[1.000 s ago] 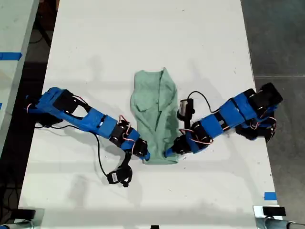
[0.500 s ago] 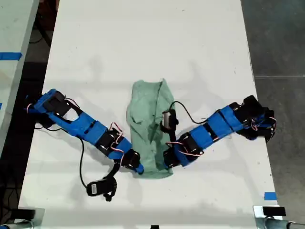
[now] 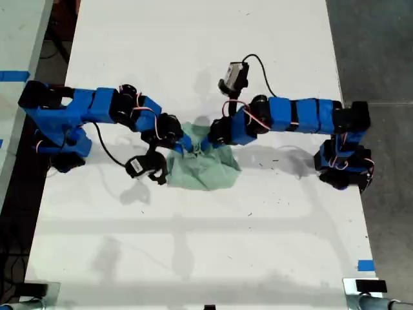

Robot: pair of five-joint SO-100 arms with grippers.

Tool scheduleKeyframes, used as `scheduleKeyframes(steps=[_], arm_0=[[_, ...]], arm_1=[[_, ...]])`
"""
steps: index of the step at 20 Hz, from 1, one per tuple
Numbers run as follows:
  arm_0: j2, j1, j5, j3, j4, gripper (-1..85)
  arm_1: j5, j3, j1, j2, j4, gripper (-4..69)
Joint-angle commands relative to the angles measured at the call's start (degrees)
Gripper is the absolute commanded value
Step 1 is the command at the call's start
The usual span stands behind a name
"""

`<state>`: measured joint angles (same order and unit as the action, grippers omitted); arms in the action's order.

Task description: Fold t shirt

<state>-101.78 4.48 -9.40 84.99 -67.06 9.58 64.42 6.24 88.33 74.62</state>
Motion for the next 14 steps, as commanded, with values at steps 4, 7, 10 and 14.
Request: scheduleKeyframes(steps=[4, 7, 10, 14], arm_0=[[-18.0, 17.5, 7.0, 7.6, -10.2, 13.3], [-33.5, 21.2, 7.7, 9.3, -15.6, -0.1], [-56.9, 11.9, 2.5, 22.3, -11.7, -0.1], [-92.4, -5.7, -5.7, 68.6, 6.9, -0.1]], arm_1=[[4.6, 18.3, 16.3, 28.3, 4.3, 30.8], [4.3, 33.8, 19.5, 54.1, 5.2, -0.4], [-0.5, 44.8, 9.8, 70.3, 9.0, -0.3], [-6.2, 77.5, -5.4, 92.0, -0.4, -0.1]])
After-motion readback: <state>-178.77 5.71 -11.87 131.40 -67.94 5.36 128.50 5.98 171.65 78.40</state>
